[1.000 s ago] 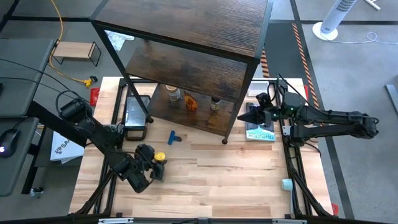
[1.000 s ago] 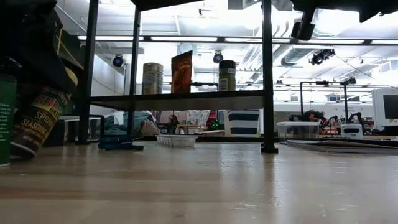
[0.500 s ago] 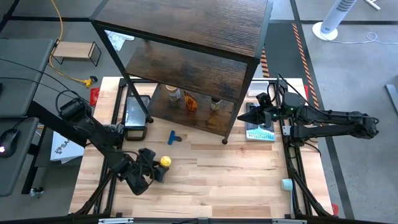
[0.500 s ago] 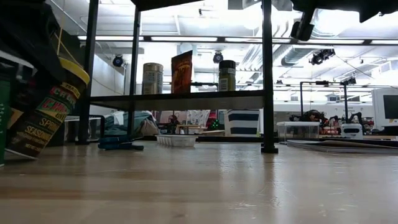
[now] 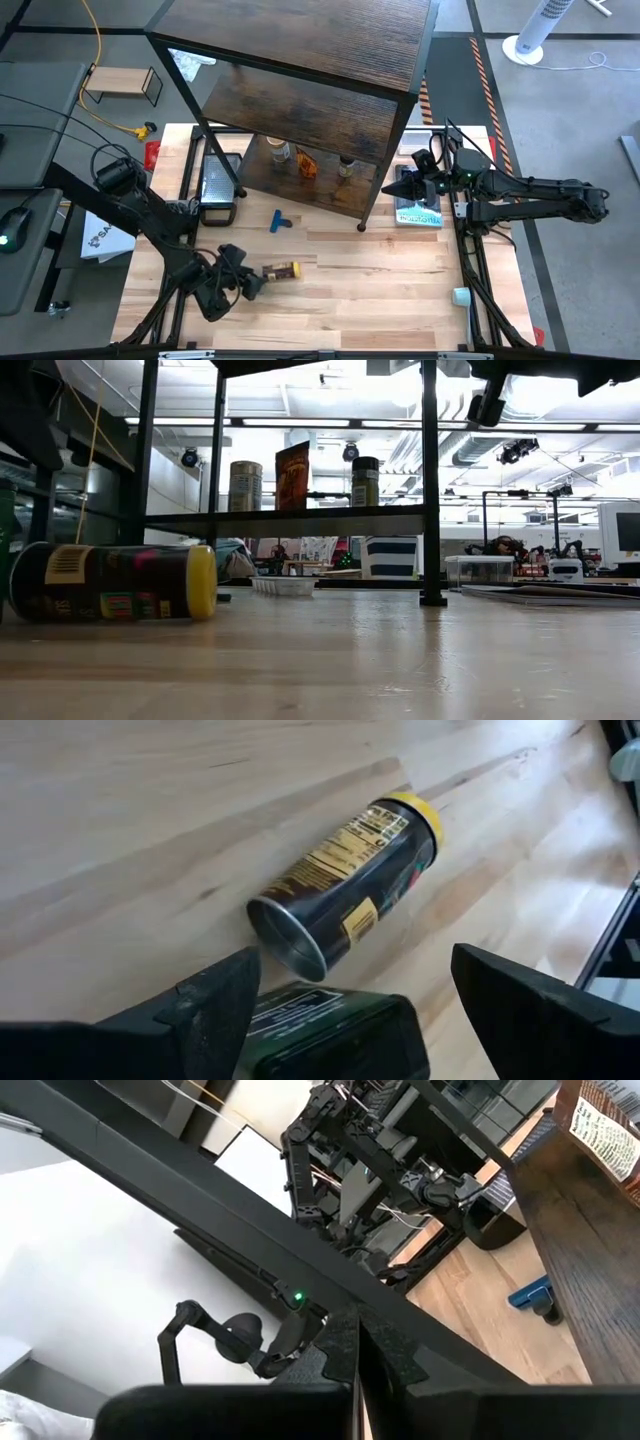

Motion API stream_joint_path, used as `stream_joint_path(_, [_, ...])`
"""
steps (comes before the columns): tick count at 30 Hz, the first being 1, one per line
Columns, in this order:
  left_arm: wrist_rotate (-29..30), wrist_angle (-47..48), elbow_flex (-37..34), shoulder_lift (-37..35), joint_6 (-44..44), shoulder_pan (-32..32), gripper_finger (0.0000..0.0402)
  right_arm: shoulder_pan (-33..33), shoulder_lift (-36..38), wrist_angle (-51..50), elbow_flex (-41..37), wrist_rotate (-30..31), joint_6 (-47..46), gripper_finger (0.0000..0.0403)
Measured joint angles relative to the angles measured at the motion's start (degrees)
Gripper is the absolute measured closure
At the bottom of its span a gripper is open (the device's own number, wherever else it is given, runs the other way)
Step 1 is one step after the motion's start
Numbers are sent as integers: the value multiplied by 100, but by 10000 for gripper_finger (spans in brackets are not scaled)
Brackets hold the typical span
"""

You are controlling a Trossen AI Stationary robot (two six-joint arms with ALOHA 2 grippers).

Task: Shelf spices
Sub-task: Remove the yellow seasoning can from the shelf

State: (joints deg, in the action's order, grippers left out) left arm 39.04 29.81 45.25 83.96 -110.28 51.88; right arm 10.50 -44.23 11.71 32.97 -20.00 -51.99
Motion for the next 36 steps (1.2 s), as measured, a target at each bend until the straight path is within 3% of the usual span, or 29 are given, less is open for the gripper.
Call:
stream_joint_path(3, [-294, 4, 0, -151, 613, -134, 78, 0, 0, -61, 0, -70, 0, 403])
stream_joint_path(10, [-1733, 38, 0, -625, 3879, -1210, 78, 0, -2, -453, 0, -253, 2, 403])
stream_joint_path(14, [-2190, 25, 0, -740, 5145, -1902, 78, -2, -2, -496, 0, -346, 11, 403])
stream_joint_path(19, [-3174, -2, 0, -665, 6650, -2442, 78, -2, 0, -558, 0, -390, 203, 403])
stream_joint_path(26, [-3547, -68, 0, -353, 7534, -2563, 78, -2, 0, -891, 0, -476, 502, 403])
stream_joint_path(36, [-3605, -408, 361, 545, 7461, -2597, 78, -2, 0, -1208, 0, -691, 753, 403])
